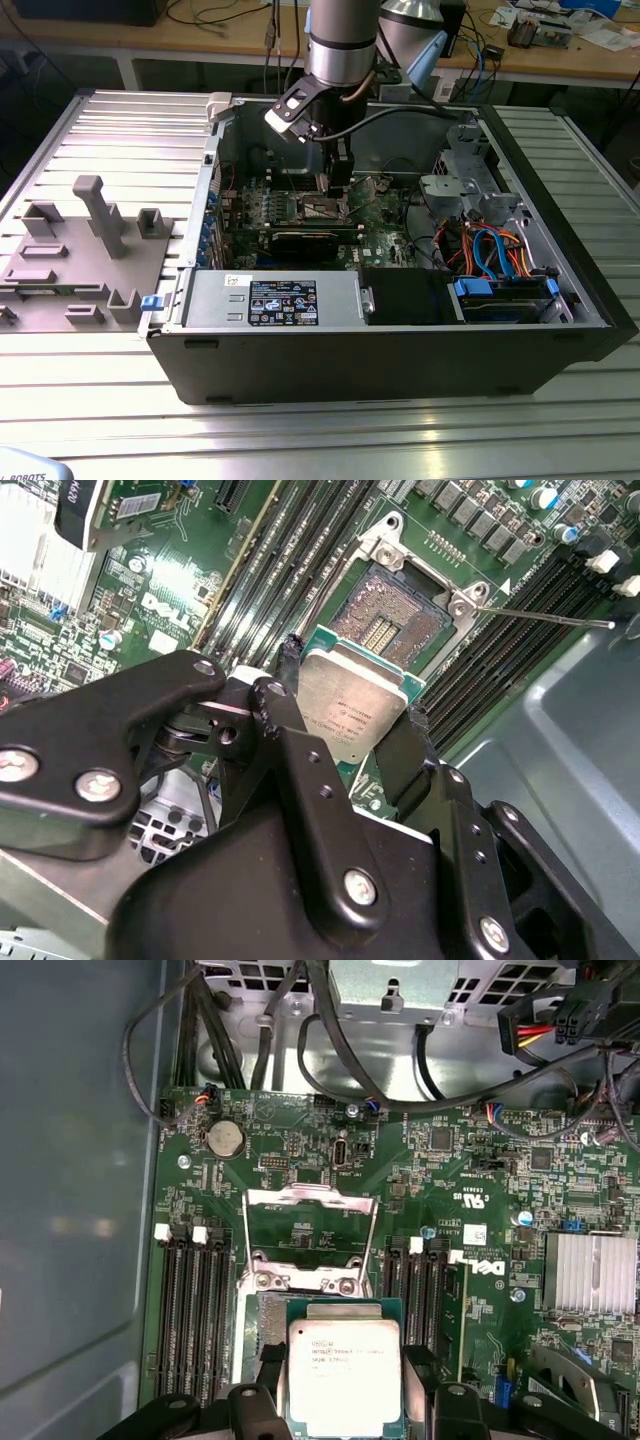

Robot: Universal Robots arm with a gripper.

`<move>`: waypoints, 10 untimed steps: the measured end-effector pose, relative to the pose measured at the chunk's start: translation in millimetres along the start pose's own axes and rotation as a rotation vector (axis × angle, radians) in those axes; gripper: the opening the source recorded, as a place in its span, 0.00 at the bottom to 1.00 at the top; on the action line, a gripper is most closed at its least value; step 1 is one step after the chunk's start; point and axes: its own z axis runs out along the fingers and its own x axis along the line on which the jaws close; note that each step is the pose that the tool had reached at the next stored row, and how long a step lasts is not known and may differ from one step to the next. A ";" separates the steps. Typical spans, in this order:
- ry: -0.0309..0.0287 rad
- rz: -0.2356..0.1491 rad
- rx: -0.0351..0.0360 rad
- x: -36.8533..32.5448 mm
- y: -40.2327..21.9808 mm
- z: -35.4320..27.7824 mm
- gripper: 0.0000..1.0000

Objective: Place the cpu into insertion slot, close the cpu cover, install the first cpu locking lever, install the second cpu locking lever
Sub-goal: 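Place the cpu into insertion slot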

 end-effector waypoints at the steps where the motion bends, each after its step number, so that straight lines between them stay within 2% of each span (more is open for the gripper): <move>1: 0.0000 0.000 0.0000 0.5 0.0 0.3 0.54; 10: 0.0009 0.000 -0.0001 2.8 0.1 2.9 0.54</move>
